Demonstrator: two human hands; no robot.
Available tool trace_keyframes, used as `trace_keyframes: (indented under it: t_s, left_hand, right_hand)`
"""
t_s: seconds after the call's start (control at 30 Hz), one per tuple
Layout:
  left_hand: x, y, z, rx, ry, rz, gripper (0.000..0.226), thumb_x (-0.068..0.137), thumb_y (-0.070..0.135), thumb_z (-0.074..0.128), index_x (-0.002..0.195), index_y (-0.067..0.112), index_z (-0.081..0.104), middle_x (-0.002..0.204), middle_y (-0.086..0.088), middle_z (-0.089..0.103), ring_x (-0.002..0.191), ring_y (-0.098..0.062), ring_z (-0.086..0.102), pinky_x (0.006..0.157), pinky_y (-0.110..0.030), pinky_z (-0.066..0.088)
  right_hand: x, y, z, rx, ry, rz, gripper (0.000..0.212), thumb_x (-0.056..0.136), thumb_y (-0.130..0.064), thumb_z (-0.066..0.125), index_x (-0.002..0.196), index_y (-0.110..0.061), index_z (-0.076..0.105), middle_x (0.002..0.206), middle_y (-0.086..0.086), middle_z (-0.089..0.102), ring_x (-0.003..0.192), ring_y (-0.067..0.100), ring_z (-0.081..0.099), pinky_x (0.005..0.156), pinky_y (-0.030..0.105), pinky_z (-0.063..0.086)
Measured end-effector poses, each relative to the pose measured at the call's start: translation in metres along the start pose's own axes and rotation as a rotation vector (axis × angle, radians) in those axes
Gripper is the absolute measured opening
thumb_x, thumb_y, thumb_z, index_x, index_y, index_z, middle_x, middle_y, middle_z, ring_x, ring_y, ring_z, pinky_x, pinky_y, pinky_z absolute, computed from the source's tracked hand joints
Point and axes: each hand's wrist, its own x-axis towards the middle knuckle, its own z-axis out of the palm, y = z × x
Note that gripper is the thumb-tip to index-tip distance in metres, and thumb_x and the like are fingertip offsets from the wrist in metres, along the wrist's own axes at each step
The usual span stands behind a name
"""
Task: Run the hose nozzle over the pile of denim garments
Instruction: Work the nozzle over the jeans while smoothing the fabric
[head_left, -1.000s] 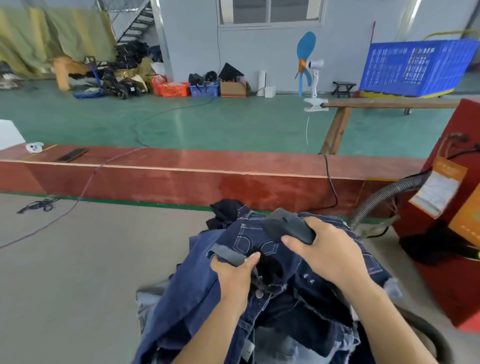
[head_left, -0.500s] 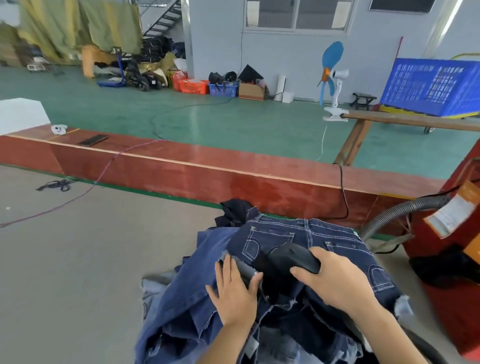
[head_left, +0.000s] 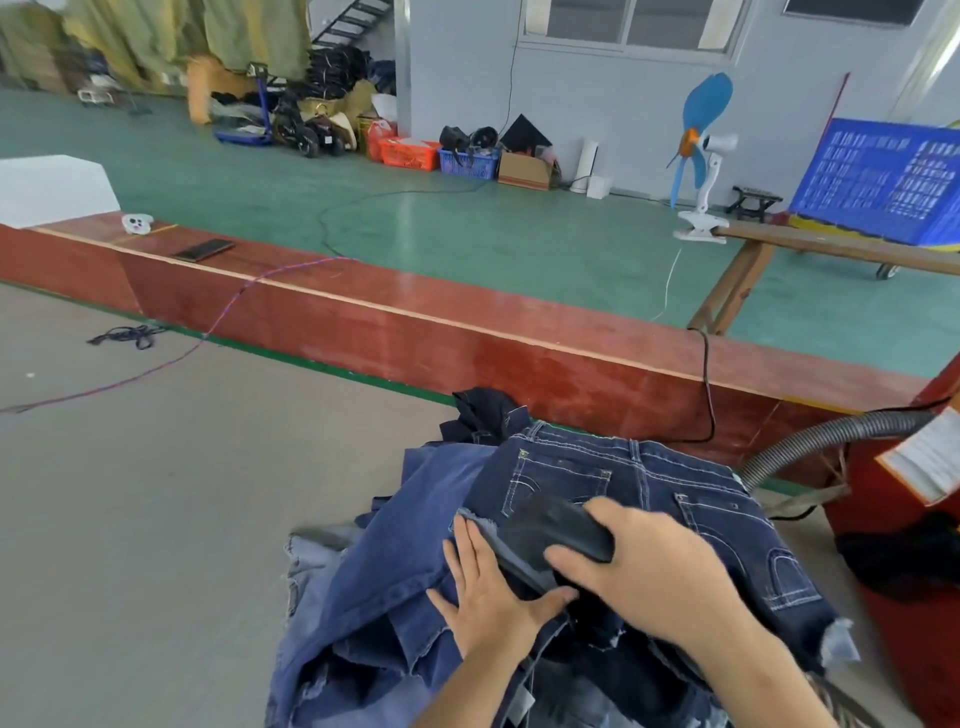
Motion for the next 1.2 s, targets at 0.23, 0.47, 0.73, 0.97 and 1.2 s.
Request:
trace_keyframes:
  t_s: [0.23,0.47,0.73,0.97,1.2]
  left_hand:
    - [0.003,-0.004,0.004,-0.018,-0.001,0.000,0.138,0.062,0.078,0.062,0.136,0.021,-0.040,0.141,0.015,-0.044,0.142,-0.013,-0.030,0.116,-0.057,-0.003]
    - [0.005,-0.006,0.008,-0.044,-0.006,0.003,0.131,0.066,0.069,0.060,0.133,0.025,-0.044,0.139,0.017,-0.046,0.137,-0.008,-0.034,0.116,-0.057,-0.004]
    - [0.005,-0.006,0.006,-0.061,-0.017,-0.002,0.138,0.055,0.083,0.054,0.128,0.025,-0.047,0.135,0.019,-0.049,0.132,-0.004,-0.037,0.116,-0.055,-0.006]
    - [0.003,-0.006,0.002,-0.060,-0.042,0.004,0.147,0.049,0.089,0.060,0.127,0.026,-0.048,0.134,0.017,-0.051,0.130,-0.005,-0.039,0.116,-0.054,-0.005]
    - [0.000,-0.003,0.002,-0.086,-0.003,-0.016,0.135,0.052,0.082,0.049,0.124,0.027,-0.051,0.137,0.014,-0.050,0.132,-0.006,-0.038,0.116,-0.053,-0.007]
  right_hand:
    - [-0.002,0.008,0.015,-0.089,-0.068,0.075,0.033,0.083,-0.065,0.049,0.087,-0.034,0.039,0.076,-0.012,0.052,0.082,0.016,0.061,0.062,0.028,0.041]
    - [0.009,-0.001,0.036,-0.216,-0.062,0.033,0.036,0.083,-0.062,0.049,0.100,-0.031,0.046,0.088,-0.010,0.061,0.087,0.018,0.063,0.061,0.029,0.038]
    - [0.030,-0.010,0.055,-0.162,0.100,0.064,0.043,0.097,-0.055,0.038,0.127,-0.024,0.034,0.097,-0.003,0.065,0.088,0.020,0.065,0.061,0.029,0.036]
    - [0.026,0.002,0.013,0.062,0.300,0.128,0.045,0.089,-0.058,0.048,0.128,-0.036,0.037,0.071,-0.013,0.053,0.063,0.020,0.051,0.056,0.031,0.034]
    - [0.004,-0.011,0.038,-0.217,0.058,0.040,0.062,0.089,-0.068,0.037,0.143,-0.056,0.010,0.091,-0.011,0.067,0.084,0.011,0.065,0.057,0.026,0.038]
